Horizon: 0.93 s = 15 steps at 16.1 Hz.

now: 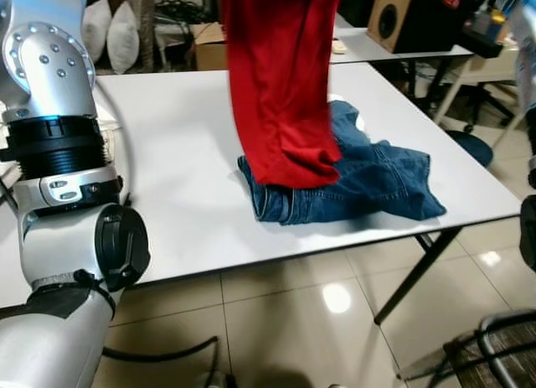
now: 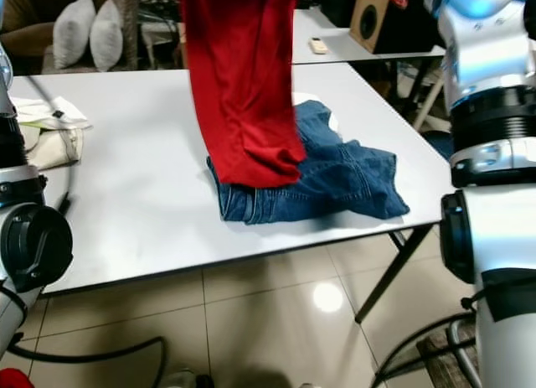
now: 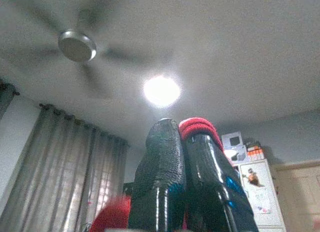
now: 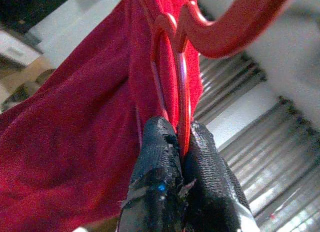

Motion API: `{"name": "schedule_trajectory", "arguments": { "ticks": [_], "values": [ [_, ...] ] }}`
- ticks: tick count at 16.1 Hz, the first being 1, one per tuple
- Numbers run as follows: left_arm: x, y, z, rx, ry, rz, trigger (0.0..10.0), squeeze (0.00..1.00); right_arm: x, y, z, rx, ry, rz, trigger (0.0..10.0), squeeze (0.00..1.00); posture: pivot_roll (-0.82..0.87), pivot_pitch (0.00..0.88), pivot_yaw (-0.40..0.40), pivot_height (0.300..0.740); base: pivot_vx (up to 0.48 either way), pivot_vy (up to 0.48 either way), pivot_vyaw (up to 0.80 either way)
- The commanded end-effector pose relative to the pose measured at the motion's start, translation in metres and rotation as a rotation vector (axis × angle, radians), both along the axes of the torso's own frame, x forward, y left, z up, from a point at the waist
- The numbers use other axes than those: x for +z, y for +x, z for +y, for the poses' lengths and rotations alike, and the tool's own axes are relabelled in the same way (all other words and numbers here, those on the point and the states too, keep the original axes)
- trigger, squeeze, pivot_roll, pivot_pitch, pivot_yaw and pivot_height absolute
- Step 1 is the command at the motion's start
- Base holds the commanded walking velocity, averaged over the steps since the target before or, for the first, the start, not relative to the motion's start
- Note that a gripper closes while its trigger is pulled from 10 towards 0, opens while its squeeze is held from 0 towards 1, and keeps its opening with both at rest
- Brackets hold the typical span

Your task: Hang hanger

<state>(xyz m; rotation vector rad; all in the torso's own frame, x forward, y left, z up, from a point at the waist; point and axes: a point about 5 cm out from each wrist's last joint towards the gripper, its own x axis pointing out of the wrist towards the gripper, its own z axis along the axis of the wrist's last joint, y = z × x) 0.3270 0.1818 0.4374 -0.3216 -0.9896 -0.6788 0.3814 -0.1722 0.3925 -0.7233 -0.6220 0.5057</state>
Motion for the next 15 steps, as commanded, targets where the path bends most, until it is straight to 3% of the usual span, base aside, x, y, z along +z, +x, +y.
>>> {"name": "schedule_trajectory", "arguments": {
  "ticks": [1,3,4,5,6,8,9,10,11,14,15],
  "values": [
    [0.002,-0.001,-0.003,-0.007,0.009,-0.001,10.0,0.00,-0.019,0.004,-0.002,0.004,-0.036,0.054,10.0,0.00,-0.15,0.000,0.011,0.740,0.000,0.000,0.00],
    [-0.038,0.017,-0.020,0.050,0.163,0.157,10.0,0.00,-0.070,0.009,-0.002,0.040,-0.100,0.200,10.0,0.00,-0.15,0.000,0.015,0.740,0.000,0.000,0.00],
    [-0.066,0.029,-0.030,0.101,0.268,0.257,10.0,0.00,-0.095,0.008,-0.004,0.060,-0.125,0.271,10.0,0.00,-0.15,0.000,0.015,0.740,0.000,0.000,0.00],
    [-0.107,0.042,-0.041,0.178,0.420,0.387,10.0,0.00,-0.127,0.002,-0.006,0.105,-0.157,0.372,10.0,0.00,-0.15,0.000,0.018,0.740,0.000,0.000,0.00],
    [-0.126,0.047,-0.044,0.217,0.489,0.440,10.0,0.00,-0.141,-0.002,-0.007,0.138,-0.171,0.417,10.0,0.00,-0.16,0.000,0.020,0.740,0.000,0.000,0.00],
    [-0.161,0.055,-0.044,0.280,0.592,0.541,10.0,0.00,-0.170,-0.018,-0.008,0.222,-0.184,0.542,10.0,0.00,-0.16,0.000,0.030,0.740,0.000,0.000,0.00],
    [-0.189,0.063,-0.035,0.359,0.661,0.638,10.0,0.00,-0.186,-0.043,-0.011,0.328,-0.213,0.661,10.0,0.00,-0.16,0.000,0.033,0.740,0.000,0.000,0.00],
    [-0.200,0.066,-0.028,0.399,0.685,0.691,10.0,0.00,-0.190,-0.057,-0.014,0.374,-0.226,0.711,10.0,0.00,-0.17,0.000,0.037,0.740,0.000,0.000,0.00],
    [-0.217,0.071,-0.013,0.468,0.716,0.780,10.0,0.00,-0.189,-0.081,-0.019,0.430,-0.242,0.783,10.0,0.00,-0.17,0.000,0.042,0.740,0.000,0.000,0.00],
    [-0.241,0.072,0.001,0.516,0.775,0.880,10.0,0.00,-0.181,-0.103,-0.024,0.463,-0.233,0.814,10.0,0.00,-0.18,0.000,0.048,0.740,0.000,0.000,0.00],
    [-0.253,0.070,0.004,0.508,0.805,0.917,10.0,0.41,-0.177,-0.109,-0.027,0.459,-0.217,0.812,10.0,0.00,-0.18,0.000,0.057,0.740,0.000,0.000,0.00]
  ]
}}
